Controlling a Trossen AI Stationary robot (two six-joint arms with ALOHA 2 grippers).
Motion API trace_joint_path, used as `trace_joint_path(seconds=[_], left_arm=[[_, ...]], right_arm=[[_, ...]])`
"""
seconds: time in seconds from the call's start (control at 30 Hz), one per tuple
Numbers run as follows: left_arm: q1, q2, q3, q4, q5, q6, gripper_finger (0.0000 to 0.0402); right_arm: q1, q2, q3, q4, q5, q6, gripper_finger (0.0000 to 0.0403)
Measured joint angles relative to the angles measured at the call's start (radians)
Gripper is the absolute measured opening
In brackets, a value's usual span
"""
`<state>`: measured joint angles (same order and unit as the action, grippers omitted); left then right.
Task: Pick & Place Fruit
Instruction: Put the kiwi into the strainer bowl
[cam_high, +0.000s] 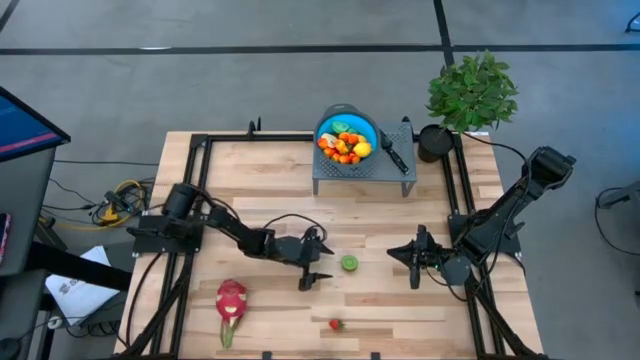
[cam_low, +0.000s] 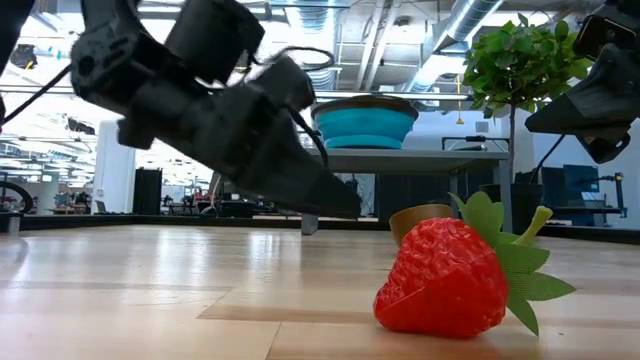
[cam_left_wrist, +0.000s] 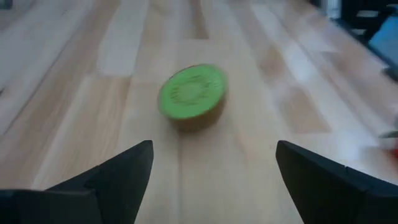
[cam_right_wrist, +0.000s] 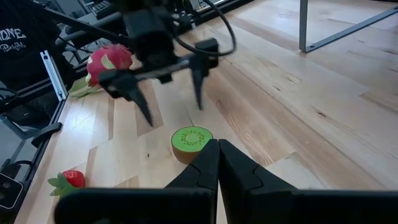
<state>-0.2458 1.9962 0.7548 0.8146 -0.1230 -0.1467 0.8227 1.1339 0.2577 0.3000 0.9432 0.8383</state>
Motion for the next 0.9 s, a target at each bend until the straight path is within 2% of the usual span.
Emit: trace_joint_path(seconds=[0.1, 0.3, 0.43, 0.9], left_arm=[[0.026, 0.052, 0.034, -0.006, 0.001, -0.023, 0.0335], [0.058, 0.143, 0.126, 0.004, 0.092, -0.047, 0.0335], [0.057, 0.178, 0.174, 0.005, 0.108, -0.042, 0.0335], [0.060, 0.181, 0.206, 0.005, 0.135, -0.045, 0.0335]], right_arm=[[0.000, 0.000, 0.000, 0.000, 0.000, 0.000, 0.0000], [0.000, 0.000, 0.000, 0.000, 0.000, 0.000, 0.0000], [0.000, 0.000, 0.000, 0.000, 0.000, 0.000, 0.0000], [0.000, 0.000, 0.000, 0.000, 0.000, 0.000, 0.0000]])
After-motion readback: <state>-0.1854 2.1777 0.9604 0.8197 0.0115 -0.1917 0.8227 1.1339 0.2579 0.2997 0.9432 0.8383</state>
